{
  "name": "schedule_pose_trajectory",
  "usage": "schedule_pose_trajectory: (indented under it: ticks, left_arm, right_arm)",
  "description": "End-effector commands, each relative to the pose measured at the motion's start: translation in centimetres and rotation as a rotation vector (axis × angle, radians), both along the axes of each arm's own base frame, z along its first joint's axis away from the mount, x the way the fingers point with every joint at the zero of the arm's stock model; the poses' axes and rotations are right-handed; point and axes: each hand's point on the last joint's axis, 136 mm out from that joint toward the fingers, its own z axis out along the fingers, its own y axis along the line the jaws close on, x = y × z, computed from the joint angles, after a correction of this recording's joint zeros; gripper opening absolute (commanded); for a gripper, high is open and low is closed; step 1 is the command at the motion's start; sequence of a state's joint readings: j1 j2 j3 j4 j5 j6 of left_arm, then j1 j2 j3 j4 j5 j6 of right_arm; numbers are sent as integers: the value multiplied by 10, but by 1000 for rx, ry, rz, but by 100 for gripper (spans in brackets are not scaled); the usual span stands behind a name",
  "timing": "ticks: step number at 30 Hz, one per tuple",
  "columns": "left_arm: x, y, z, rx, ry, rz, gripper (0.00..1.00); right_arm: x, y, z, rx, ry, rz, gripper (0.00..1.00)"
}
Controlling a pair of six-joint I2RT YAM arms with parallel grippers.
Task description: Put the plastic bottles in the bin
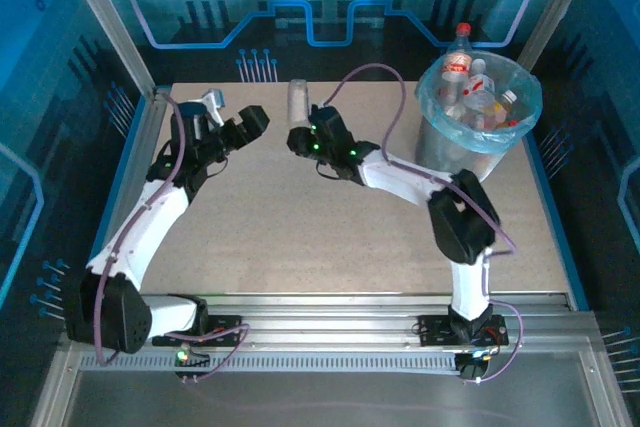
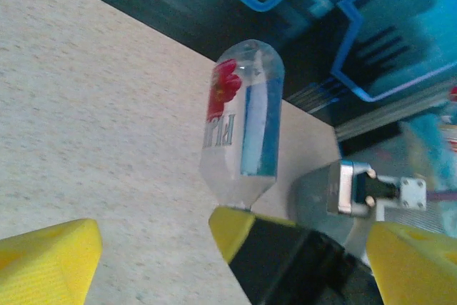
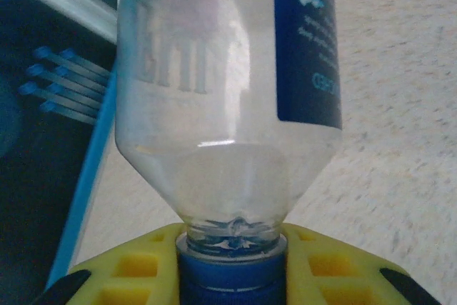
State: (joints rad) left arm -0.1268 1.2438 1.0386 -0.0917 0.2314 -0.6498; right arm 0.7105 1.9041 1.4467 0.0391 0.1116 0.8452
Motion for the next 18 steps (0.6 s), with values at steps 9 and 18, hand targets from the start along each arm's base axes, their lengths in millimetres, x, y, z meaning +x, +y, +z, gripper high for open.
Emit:
schedule_pose_trajectory:
  ticks: [9,18]
  left_arm:
    - [-75,-93,56,-150,-135,-389,95]
    - [-99,-116,83,-173,-207,-451,92]
  right_arm:
    - [-116,-20,123,125,-362,369,7]
    - [-180,-38,141,159,-429,530,7]
